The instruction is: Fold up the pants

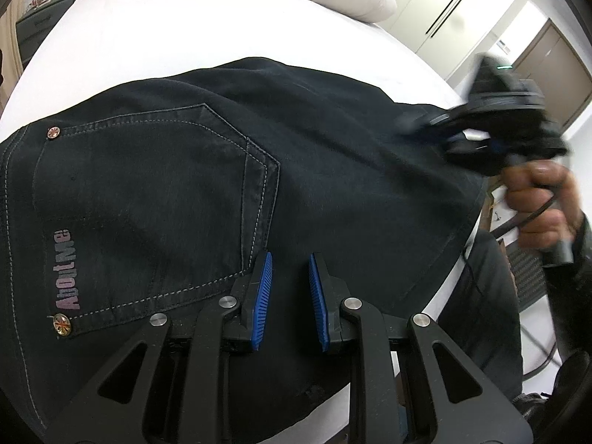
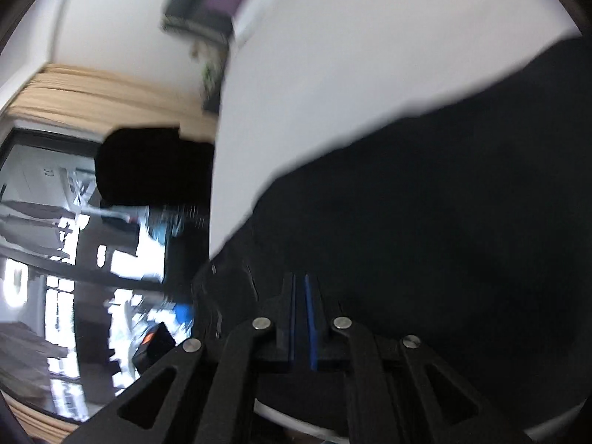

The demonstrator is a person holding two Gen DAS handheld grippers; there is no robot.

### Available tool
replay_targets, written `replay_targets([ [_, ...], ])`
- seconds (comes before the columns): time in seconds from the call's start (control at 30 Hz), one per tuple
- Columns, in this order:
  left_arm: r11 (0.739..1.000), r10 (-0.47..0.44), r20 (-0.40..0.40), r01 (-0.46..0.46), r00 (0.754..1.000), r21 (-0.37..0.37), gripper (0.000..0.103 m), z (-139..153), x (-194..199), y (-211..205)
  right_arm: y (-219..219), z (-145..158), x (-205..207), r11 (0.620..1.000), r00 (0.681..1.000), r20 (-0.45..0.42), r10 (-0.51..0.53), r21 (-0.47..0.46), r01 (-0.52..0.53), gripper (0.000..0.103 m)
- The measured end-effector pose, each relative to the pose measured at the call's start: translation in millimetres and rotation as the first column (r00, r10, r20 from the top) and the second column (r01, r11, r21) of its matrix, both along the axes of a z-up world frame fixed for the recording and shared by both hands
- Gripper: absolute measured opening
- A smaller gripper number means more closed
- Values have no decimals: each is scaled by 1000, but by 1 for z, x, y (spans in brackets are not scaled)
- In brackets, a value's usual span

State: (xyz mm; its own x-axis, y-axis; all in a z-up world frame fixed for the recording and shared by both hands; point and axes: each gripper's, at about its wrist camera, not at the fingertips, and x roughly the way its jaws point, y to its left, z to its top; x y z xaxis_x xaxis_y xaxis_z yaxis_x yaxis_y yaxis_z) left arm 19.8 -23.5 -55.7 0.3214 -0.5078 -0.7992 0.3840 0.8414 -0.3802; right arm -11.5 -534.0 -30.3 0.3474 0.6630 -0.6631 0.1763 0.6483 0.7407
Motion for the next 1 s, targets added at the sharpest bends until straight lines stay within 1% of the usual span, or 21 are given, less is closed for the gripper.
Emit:
replay_targets([
  [0.03,1000,-1,-1,1,1000,-4,20,0,0,1,-3,-13,7,1000,999,-42,-1,-21,0,6],
  [0.07,1000,-2,-2,2,1000,-8,20,0,1,2,-16,-23,15,1000,999,-45,-9,-26,8,0],
  [0.1,1000,-2,-5,2,1000,-17,20,-1,1,4,-27,-27,17,1000,999,-35,-30,-9,29,0],
  [0.17,1000,0,-9,-1,1000,-28,20,-2,2,8,-82,-32,21,987,987,-12,-159,30,159,0],
  [0.2,1000,0,-10,0,1000,-30,20,-3,2,9,-101,-30,23,978,978,6,-209,13,209,0],
  [0.23,1000,-2,-9,1,1000,-30,20,-3,3,10,-137,-24,23,953,954,53,-297,-40,299,0],
  [0.3,1000,-2,-9,2,1000,-32,20,-3,3,11,-183,-16,15,899,902,106,-419,-88,428,0],
  [0.33,999,-1,-9,1,1000,-35,20,-3,3,13,-214,-9,6,840,850,134,-510,-135,525,0],
  [0.4,999,3,-8,-3,1000,-40,20,-3,3,15,-243,6,-18,740,767,171,-618,-203,642,0],
  [0.43,999,6,-7,-6,1000,-41,20,-2,3,17,-253,25,-31,673,716,214,-665,-245,698,0],
  [0.47,999,9,-8,-10,1000,-41,20,0,3,17,-253,40,-40,645,697,260,-668,-264,717,5],
  [0.5,1000,13,-2,-13,1000,-28,20,4,3,16,-249,50,-45,650,701,284,-654,-264,713,6],
  [0.6,1000,5,34,-5,999,-2,20,20,6,5,-184,66,-48,858,844,292,-450,-121,499,6],
  [0.63,1000,-12,50,13,999,-20,20,29,11,-3,-161,64,-47,904,881,286,-376,-95,417,6],
  [0.67,999,-30,64,31,998,-20,20,34,16,-12,-118,56,-46,958,928,270,-256,-57,281,6],
  [0.7,999,-53,81,54,995,-8,20,39,22,-24,-89,48,-46,979,949,256,-185,-34,200,6],
  [0.77,994,-106,97,103,990,30,20,41,39,-52,-29,11,-44,999,982,185,-42,8,41,6],
  [0.8,991,-131,93,127,987,52,20,36,49,-64,-18,0,-42,1000,988,153,-26,3,26,6],
  [0.83,987,-144,86,136,986,88,20,29,57,-71,-14,-23,-40,999,995,91,-33,-7,34,0],
  [0.9,982,-133,57,123,990,146,20,11,71,-70,-31,-29,-39,994,990,107,-86,74,79,0],
  [1.0,996,-64,17,63,998,61,20,0,81,-33,-90,-11,-39,976,970,139,-199,-61,209,0],
])
